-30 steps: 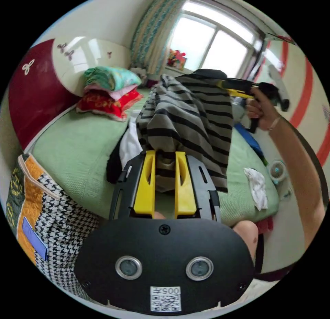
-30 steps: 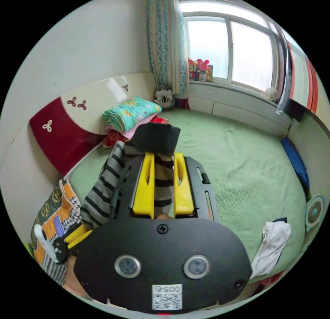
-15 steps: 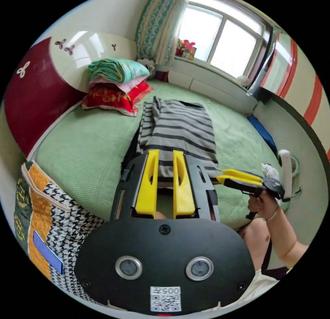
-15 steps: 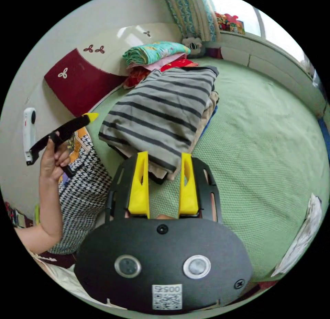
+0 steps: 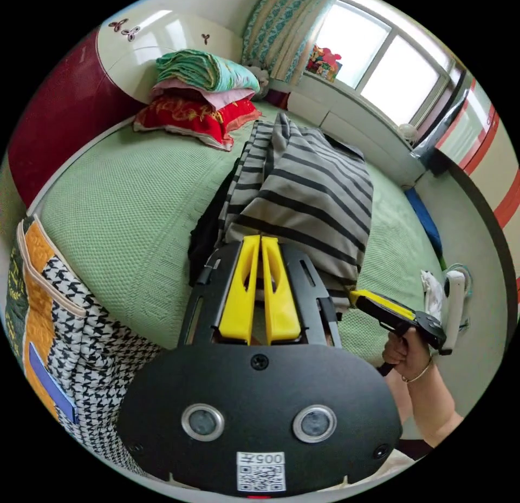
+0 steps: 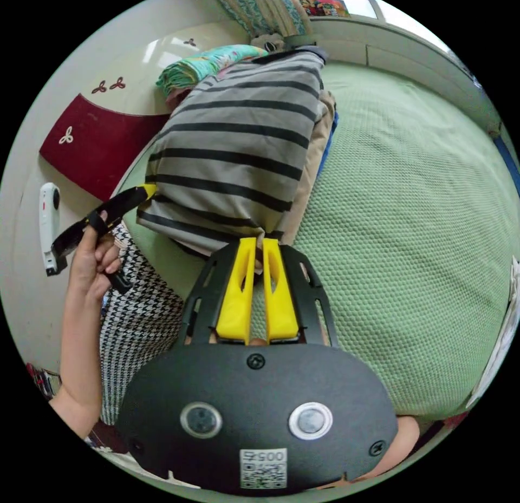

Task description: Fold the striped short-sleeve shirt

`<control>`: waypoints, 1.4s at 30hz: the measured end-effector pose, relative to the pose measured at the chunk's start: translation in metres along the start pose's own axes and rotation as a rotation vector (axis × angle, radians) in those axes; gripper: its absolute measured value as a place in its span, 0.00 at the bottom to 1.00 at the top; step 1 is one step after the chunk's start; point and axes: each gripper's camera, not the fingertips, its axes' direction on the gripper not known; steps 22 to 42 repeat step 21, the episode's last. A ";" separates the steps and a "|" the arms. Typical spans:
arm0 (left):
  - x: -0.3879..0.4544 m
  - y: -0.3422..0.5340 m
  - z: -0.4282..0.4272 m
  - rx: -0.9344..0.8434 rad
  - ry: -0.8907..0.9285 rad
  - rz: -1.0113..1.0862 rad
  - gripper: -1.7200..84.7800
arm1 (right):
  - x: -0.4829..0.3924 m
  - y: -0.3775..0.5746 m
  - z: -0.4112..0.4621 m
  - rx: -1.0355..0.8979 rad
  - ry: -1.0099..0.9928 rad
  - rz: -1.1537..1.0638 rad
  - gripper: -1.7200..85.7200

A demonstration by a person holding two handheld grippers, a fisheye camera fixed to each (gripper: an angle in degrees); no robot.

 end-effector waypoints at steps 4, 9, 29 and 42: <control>0.030 0.034 -0.052 0.118 0.119 -0.046 0.02 | 0.021 0.052 -0.085 0.142 -0.015 -0.065 0.12; 0.145 0.078 -0.062 0.205 0.211 0.112 0.01 | 0.113 0.154 -0.201 0.384 0.161 0.157 0.12; 0.470 0.186 0.106 -0.152 0.206 0.715 0.01 | 0.230 0.302 -0.248 0.346 0.328 0.570 0.12; 0.470 0.186 0.106 -0.152 0.206 0.715 0.01 | 0.230 0.302 -0.248 0.346 0.328 0.570 0.12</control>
